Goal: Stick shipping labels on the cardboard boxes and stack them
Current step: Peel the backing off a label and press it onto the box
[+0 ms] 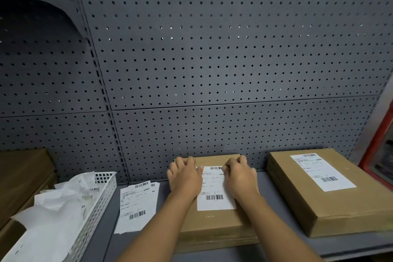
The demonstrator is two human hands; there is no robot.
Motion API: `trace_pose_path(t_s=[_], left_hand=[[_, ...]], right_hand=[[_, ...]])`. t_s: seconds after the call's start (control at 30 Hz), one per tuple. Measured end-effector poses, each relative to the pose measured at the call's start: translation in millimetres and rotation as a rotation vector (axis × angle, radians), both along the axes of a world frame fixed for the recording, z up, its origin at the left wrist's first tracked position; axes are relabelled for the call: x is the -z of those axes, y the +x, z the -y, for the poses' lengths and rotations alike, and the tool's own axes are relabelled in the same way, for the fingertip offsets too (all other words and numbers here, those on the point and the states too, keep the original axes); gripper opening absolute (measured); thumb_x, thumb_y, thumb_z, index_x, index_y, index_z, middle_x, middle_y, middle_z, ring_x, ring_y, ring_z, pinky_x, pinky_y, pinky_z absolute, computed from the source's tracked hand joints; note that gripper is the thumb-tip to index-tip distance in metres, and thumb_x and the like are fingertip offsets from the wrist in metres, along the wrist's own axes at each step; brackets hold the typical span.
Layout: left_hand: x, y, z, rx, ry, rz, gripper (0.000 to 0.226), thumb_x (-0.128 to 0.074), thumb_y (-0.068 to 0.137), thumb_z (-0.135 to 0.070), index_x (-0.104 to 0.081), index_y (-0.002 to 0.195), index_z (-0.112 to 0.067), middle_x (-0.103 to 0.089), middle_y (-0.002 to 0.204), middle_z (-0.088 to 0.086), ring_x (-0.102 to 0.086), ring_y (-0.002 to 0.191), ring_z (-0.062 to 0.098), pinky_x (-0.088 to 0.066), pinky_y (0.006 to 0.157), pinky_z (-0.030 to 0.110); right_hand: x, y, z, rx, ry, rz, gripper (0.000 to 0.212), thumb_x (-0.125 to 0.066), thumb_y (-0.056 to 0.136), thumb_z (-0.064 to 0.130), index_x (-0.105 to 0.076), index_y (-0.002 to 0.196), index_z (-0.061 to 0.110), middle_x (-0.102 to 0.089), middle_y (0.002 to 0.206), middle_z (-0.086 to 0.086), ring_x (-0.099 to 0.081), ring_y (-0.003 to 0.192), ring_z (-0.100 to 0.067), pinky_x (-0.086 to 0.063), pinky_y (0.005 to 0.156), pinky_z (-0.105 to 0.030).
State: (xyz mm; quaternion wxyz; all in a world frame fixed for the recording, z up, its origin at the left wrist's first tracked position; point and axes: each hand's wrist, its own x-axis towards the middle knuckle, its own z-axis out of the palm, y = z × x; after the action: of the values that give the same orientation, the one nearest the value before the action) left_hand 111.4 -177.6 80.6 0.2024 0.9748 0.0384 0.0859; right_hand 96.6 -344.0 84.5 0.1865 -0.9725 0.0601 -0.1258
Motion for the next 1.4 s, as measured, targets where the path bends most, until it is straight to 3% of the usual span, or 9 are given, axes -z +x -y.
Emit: trace_pose_path(t_s=[0.17, 0.27, 0.47, 0.73, 0.9, 1.0, 1.1, 1.23, 1.4], left_hand=[[-10, 14, 4, -0.070, -0.040, -0.091, 0.055, -0.038, 0.094, -0.072, -0.052, 0.119, -0.025, -0.050, 0.127, 0.002, -0.042, 0.123, 0.029, -0.031, 0.104, 0.041], [-5, 18, 9, -0.098, -0.001, -0.028, 0.063, -0.042, 0.089, -0.080, -0.051, 0.117, -0.024, -0.052, 0.124, 0.001, -0.046, 0.120, 0.028, -0.033, 0.101, 0.041], [3, 21, 9, -0.105, 0.052, 0.057, 0.045, -0.039, 0.102, -0.064, -0.050, 0.117, -0.022, -0.056, 0.124, 0.001, -0.049, 0.117, 0.026, -0.037, 0.100, 0.040], [0, 22, -1, -0.029, -0.021, 0.007, 0.023, -0.038, 0.109, -0.038, -0.050, 0.124, -0.025, -0.053, 0.131, 0.000, -0.046, 0.120, 0.024, -0.032, 0.098, 0.037], [-18, -5, -19, 0.368, -0.046, 0.030, 0.035, -0.037, 0.109, -0.025, -0.056, 0.139, -0.024, -0.049, 0.145, -0.005, -0.043, 0.134, 0.022, -0.032, 0.110, 0.032], [-22, -31, -14, 0.585, 0.194, 0.068, 0.046, -0.038, 0.106, -0.019, -0.047, 0.151, -0.021, -0.042, 0.161, -0.002, -0.041, 0.145, 0.024, -0.034, 0.121, 0.037], [-10, -42, -12, 0.593, 0.240, 0.090, 0.053, -0.037, 0.102, -0.017, -0.042, 0.155, -0.020, -0.038, 0.165, -0.002, -0.037, 0.150, 0.020, -0.031, 0.123, 0.034], [1, -44, -17, 0.545, 0.104, 0.089, 0.053, -0.036, 0.104, -0.023, -0.042, 0.156, -0.028, -0.036, 0.165, -0.011, -0.033, 0.151, 0.009, -0.023, 0.125, 0.022], [-11, -47, -14, 0.545, 0.087, 0.051, 0.051, -0.037, 0.103, -0.020, -0.046, 0.153, -0.026, -0.039, 0.164, -0.008, -0.036, 0.150, 0.012, -0.028, 0.123, 0.025]], right_hand=[[-10, 13, -11, 0.055, -0.036, -0.082, 0.045, -0.035, 0.101, 0.053, -0.055, 0.121, 0.019, -0.056, 0.127, -0.005, -0.061, 0.108, -0.024, -0.034, 0.101, -0.045], [-9, 21, -14, 0.062, -0.032, -0.117, 0.061, -0.036, 0.096, 0.070, -0.051, 0.128, 0.020, -0.059, 0.129, -0.003, -0.058, 0.118, -0.021, -0.031, 0.105, -0.046], [-1, 22, -2, 0.026, 0.024, -0.024, 0.020, -0.042, 0.105, 0.043, -0.048, 0.101, 0.025, -0.063, 0.115, 0.003, -0.060, 0.102, -0.020, -0.031, 0.091, -0.039], [-4, 18, 9, -0.031, 0.156, -0.013, 0.016, -0.046, 0.101, 0.014, -0.053, 0.092, 0.025, -0.062, 0.101, 0.006, -0.052, 0.084, -0.017, -0.030, 0.088, -0.036], [-14, -2, 20, -0.276, 0.169, -0.001, 0.028, -0.046, 0.103, 0.019, -0.068, 0.120, 0.020, -0.061, 0.124, 0.002, -0.054, 0.117, -0.020, -0.038, 0.103, -0.041], [-13, -22, 14, -0.445, 0.078, 0.041, 0.027, -0.050, 0.099, 0.017, -0.070, 0.116, 0.018, -0.064, 0.121, 0.004, -0.056, 0.113, -0.020, -0.046, 0.098, -0.037], [-9, -37, 6, -0.448, -0.131, 0.034, 0.027, -0.040, 0.094, 0.023, -0.067, 0.098, 0.018, -0.067, 0.106, 0.005, -0.060, 0.100, -0.022, -0.050, 0.082, -0.035], [3, -45, 3, -0.433, -0.164, 0.032, 0.036, -0.038, 0.092, 0.026, -0.067, 0.112, 0.020, -0.066, 0.133, 0.005, -0.060, 0.118, -0.020, -0.051, 0.096, -0.032], [-20, -48, 7, -0.447, -0.120, -0.113, 0.040, -0.043, 0.090, 0.025, -0.066, 0.122, 0.021, -0.051, 0.155, 0.009, -0.050, 0.136, -0.016, -0.046, 0.106, -0.030]])
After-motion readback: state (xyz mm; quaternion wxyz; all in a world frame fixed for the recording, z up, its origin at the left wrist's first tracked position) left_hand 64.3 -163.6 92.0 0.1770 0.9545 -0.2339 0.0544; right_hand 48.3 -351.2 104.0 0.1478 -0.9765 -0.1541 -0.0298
